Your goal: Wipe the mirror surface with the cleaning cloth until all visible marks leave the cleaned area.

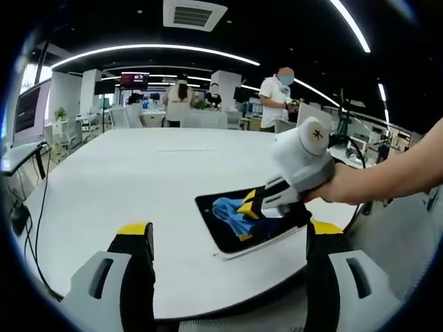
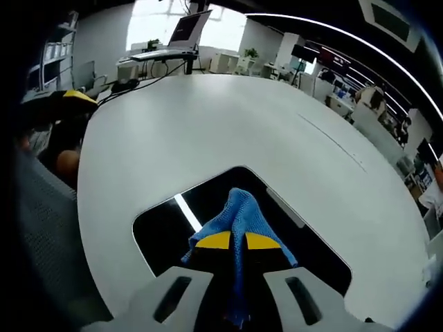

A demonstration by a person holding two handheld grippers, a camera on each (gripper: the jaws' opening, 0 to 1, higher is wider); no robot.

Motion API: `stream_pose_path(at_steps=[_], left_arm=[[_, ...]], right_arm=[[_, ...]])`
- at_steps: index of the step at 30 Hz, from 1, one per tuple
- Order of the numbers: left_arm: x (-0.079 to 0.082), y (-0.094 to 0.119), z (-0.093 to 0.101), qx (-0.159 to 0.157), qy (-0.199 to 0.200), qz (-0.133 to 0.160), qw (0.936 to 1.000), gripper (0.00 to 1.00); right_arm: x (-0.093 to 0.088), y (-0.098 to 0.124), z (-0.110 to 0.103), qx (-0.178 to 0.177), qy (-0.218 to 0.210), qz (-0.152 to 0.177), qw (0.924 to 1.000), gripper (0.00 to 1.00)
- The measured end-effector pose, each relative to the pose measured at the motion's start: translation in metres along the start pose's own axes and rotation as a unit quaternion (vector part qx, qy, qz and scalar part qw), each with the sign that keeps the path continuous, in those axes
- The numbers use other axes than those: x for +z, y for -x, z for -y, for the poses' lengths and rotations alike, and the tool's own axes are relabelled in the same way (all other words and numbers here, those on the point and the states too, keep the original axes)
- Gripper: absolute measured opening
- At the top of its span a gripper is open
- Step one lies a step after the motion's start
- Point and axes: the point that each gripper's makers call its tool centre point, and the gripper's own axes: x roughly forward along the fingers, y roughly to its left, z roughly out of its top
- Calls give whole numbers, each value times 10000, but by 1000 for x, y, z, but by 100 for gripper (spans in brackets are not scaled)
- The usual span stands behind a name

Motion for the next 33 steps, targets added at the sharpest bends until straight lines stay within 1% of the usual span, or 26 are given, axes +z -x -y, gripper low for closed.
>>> stream_pose_path(at_steps=[8,13,21,25,30,33], left_arm=[[1,0,0,-15,1,34,10000,88],[2,1,0,2,2,75,10000,88],[3,1,0,-1,13,83,10000,88],[3,1,0,1,15,93,10000,88],[4,1,0,-1,15,128,9999,88],[4,1,0,-5,17,142,9999,88]], right_arm=[[-15,8,16,-120,-132,-22,9998,0],[-20,12,22,-187,-72,-72,9998,0],[-32,17,37,-262,-141,-56,9995,0],[-38,20,44,-313,-137,-115,9993,0],[-48,26,54,-391,-286,-141,9987,0],[-51,30,56,-451,-206,-173,9986,0]])
